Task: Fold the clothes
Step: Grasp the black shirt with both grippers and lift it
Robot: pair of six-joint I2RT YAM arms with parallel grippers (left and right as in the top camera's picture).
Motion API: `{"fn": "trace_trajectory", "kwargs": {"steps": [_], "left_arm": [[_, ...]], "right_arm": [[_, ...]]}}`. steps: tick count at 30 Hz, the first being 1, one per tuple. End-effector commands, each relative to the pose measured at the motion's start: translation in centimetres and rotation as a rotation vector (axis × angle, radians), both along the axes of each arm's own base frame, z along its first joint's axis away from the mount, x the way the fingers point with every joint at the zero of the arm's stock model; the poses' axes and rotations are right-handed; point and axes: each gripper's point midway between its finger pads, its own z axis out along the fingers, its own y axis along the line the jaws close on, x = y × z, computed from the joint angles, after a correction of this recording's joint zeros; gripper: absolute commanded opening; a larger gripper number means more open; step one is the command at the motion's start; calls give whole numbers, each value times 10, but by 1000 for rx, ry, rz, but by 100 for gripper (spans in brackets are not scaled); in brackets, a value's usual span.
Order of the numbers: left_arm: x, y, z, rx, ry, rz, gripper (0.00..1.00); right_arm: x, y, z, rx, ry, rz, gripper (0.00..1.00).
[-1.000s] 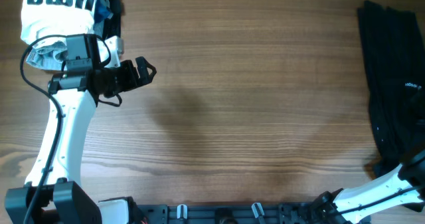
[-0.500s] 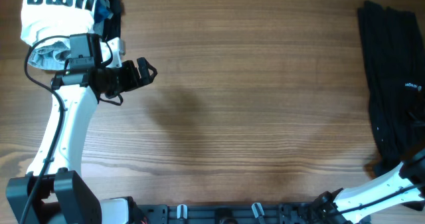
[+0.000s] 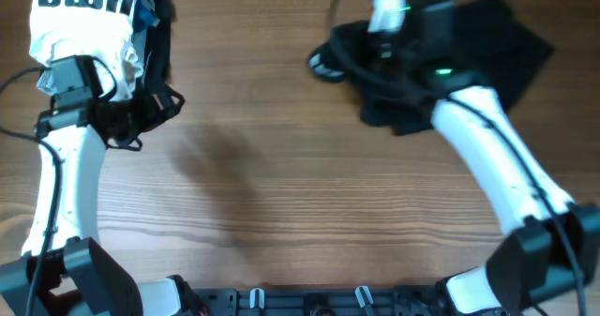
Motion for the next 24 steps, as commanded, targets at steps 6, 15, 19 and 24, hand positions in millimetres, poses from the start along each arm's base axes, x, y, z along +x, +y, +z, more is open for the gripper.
{"fn": "trace_trajectory", "kwargs": {"steps": [6, 15, 19, 24], "left_arm": [[0, 7, 13, -15, -35, 20, 100], [22, -101, 7, 71, -117, -324, 100], [31, -138, -42, 150, -60, -449, 100], [53, -147, -98, 152, -40, -477, 100]], "right_arm": [[-9, 53, 1, -15, -83, 172, 100], [-61, -163, -62, -226, 476, -243, 100], [-119, -196, -127, -382, 761, -406, 96], [-145, -194, -191, -363, 827, -432, 78]]}}
